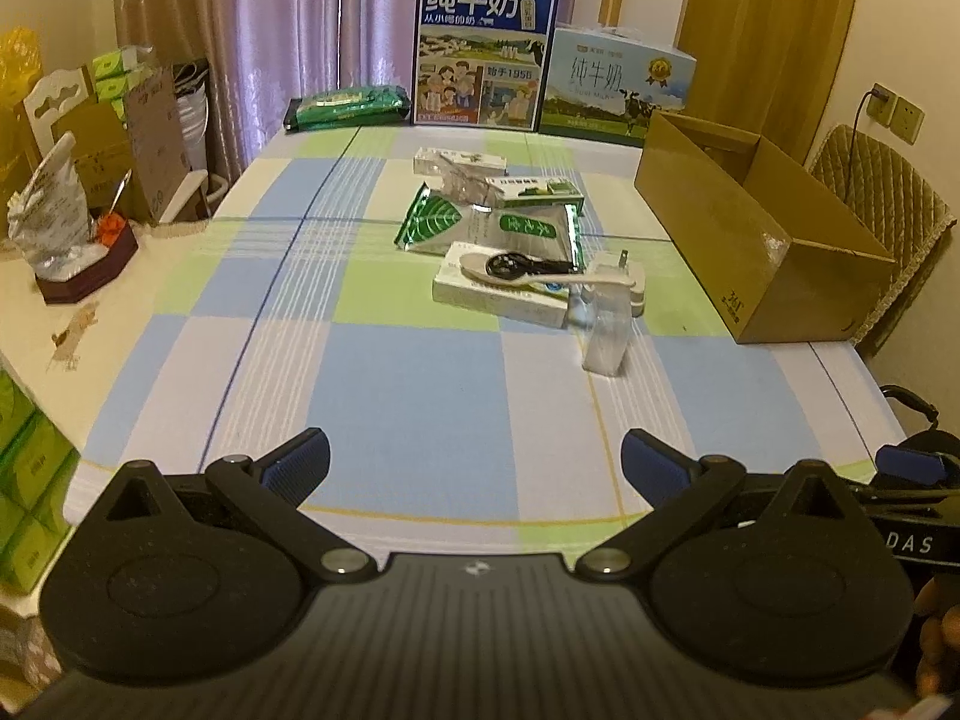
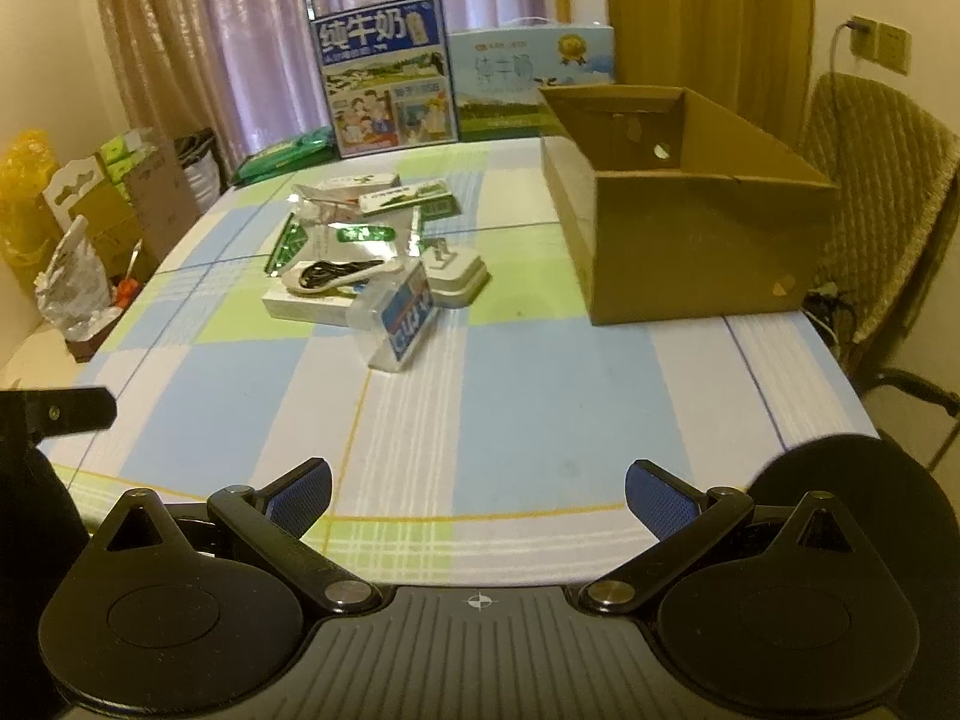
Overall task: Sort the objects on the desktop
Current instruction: 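Move both tools toward the items on the table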
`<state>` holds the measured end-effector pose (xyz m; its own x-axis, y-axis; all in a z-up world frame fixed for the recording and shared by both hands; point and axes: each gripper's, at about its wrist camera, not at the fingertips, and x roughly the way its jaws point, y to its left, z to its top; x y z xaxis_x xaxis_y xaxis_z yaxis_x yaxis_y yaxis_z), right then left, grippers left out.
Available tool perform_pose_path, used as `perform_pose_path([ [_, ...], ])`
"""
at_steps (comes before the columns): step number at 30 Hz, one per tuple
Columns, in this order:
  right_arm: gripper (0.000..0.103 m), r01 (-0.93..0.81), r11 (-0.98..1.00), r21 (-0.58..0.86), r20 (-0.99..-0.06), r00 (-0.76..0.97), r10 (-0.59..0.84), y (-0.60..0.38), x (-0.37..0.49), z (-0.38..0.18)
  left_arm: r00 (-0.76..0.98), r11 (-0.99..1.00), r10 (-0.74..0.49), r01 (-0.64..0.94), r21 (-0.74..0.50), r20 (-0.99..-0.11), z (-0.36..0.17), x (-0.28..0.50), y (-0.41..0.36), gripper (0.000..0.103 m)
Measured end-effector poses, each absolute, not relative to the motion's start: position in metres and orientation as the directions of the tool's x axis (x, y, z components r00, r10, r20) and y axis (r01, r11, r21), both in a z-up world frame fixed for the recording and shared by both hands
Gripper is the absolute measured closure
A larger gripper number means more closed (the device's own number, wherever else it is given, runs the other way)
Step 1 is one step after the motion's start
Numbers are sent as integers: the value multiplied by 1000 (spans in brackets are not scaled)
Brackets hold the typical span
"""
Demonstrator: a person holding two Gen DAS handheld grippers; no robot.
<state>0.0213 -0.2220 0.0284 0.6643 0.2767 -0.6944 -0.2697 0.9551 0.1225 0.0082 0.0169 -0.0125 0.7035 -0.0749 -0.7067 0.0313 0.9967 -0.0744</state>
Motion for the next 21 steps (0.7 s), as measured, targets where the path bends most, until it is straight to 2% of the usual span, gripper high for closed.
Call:
perform_pose_path([
  [9, 2, -355, 933, 53, -624, 718, 309, -200, 41, 23, 724, 997, -74, 64, -40, -685, -12, 48, 30, 1],
  [17, 2, -411, 909, 69, -623, 694, 361, -183, 81, 21, 734, 991, -112, 132, -21, -669, -17, 100, 33, 1],
  [21, 2, -423, 903, 76, -633, 680, 371, -176, 102, 15, 709, 986, -133, 164, -21, -692, -29, 129, 35, 1],
])
